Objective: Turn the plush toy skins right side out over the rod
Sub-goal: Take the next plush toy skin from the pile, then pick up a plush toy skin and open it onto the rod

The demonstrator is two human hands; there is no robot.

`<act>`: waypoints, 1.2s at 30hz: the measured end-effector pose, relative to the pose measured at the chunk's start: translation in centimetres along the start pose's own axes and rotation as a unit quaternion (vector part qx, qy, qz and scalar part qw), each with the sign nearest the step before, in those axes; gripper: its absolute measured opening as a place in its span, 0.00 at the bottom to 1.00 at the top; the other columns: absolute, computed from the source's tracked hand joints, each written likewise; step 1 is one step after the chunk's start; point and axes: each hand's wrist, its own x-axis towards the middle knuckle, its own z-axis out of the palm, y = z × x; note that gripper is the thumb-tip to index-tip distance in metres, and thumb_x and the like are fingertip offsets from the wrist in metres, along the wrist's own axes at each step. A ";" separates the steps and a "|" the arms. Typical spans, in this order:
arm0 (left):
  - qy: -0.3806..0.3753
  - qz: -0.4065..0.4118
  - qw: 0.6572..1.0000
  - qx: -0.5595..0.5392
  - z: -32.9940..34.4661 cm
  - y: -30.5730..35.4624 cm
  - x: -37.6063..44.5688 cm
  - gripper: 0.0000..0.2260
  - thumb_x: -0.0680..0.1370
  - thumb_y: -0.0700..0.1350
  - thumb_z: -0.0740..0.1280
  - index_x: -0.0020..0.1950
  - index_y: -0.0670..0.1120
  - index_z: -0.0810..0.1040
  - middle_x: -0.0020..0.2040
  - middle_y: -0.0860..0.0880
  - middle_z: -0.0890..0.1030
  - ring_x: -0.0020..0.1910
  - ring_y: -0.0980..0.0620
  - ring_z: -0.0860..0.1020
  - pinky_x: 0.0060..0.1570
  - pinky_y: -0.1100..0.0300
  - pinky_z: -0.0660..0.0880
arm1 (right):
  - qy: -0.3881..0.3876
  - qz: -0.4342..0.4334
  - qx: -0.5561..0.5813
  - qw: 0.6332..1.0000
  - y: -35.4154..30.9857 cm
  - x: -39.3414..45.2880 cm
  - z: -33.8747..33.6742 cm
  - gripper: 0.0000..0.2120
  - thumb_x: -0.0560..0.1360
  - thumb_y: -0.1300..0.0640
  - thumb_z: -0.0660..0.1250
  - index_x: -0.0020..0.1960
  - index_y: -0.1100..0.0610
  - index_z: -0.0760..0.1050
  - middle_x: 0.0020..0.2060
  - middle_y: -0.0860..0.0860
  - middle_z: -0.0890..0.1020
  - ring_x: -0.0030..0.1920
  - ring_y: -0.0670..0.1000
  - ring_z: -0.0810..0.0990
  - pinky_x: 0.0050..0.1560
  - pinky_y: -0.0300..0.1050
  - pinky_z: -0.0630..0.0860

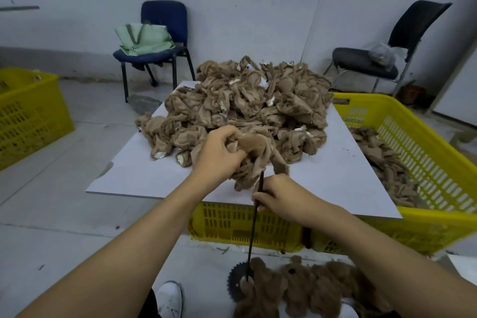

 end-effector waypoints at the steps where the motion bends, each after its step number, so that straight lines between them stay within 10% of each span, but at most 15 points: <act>1: 0.015 0.009 1.000 -0.005 0.2 -0.1 -0.1 0.04 0.75 0.33 0.69 0.44 0.40 0.75 0.39 0.42 0.76 0.37 0.43 0.74 0.34 0.54 0.66 | 0.006 -0.008 -0.001 1.000 0.1 0.3 0.2 0.12 0.82 0.55 0.63 0.45 0.60 0.80 0.40 0.53 0.85 0.40 0.47 0.84 0.48 0.51 0.83; 9: 0.113 0.121 0.984 0.067 1.1 -0.9 0.6 0.15 0.67 0.28 0.61 0.36 0.45 0.60 0.33 0.53 0.62 0.31 0.54 0.61 0.33 0.56 0.55 | 0.101 0.019 0.055 0.993 1.3 2.1 0.2 0.10 0.80 0.55 0.67 0.47 0.61 0.83 0.40 0.53 0.85 0.40 0.48 0.85 0.50 0.53 0.82; 16: 0.095 0.148 0.982 0.069 2.1 -1.0 1.2 0.13 0.69 0.27 0.67 0.38 0.41 0.66 0.42 0.50 0.68 0.39 0.48 0.68 0.35 0.48 0.64 | -0.011 0.053 0.140 0.989 0.9 2.3 -2.5 0.06 0.76 0.63 0.71 0.52 0.58 0.83 0.48 0.50 0.86 0.47 0.50 0.84 0.42 0.44 0.83; 19: 0.081 0.198 0.974 0.079 2.3 -0.4 1.4 0.14 0.69 0.25 0.68 0.40 0.42 0.68 0.53 0.47 0.69 0.50 0.46 0.70 0.44 0.54 0.67 | 0.162 0.088 0.303 0.935 0.8 2.2 -5.2 0.10 0.76 0.66 0.68 0.54 0.54 0.77 0.53 0.53 0.83 0.49 0.49 0.82 0.41 0.43 0.81; 24: 0.001 0.182 0.983 0.008 1.9 -0.1 1.5 0.09 0.75 0.31 0.72 0.42 0.40 0.74 0.64 0.43 0.72 0.63 0.51 0.73 0.55 0.71 0.69 | 0.141 -0.045 0.235 0.961 1.4 1.9 -7.5 0.20 0.78 0.58 0.70 0.67 0.43 0.72 0.67 0.42 0.73 0.66 0.44 0.72 0.62 0.49 0.76; 29: -0.020 0.189 0.982 -0.016 1.7 -0.2 1.5 0.09 0.75 0.32 0.72 0.44 0.44 0.76 0.62 0.45 0.79 0.68 0.55 0.74 0.64 0.63 0.72 | 0.147 -0.050 0.235 0.960 1.2 1.5 -7.6 0.07 0.77 0.61 0.71 0.55 0.58 0.79 0.49 0.56 0.84 0.49 0.54 0.84 0.48 0.53 0.81; 33: 0.046 0.113 0.992 0.006 2.6 -0.2 1.1 0.12 0.73 0.33 0.69 0.42 0.49 0.73 0.47 0.53 0.78 0.48 0.53 0.77 0.44 0.51 0.76 | 0.192 -0.038 0.177 0.965 0.3 1.8 -6.2 0.03 0.76 0.64 0.70 0.46 0.62 0.77 0.42 0.67 0.82 0.44 0.67 0.82 0.46 0.66 0.79; 36: 0.147 0.001 0.989 -0.025 3.0 -0.1 1.5 0.13 0.71 0.37 0.63 0.33 0.54 0.66 0.29 0.55 0.69 0.28 0.56 0.65 0.29 0.56 0.62 | 0.207 -0.082 0.159 0.962 -0.7 1.9 -4.8 0.05 0.74 0.64 0.73 0.44 0.56 0.79 0.36 0.52 0.82 0.36 0.51 0.81 0.37 0.50 0.78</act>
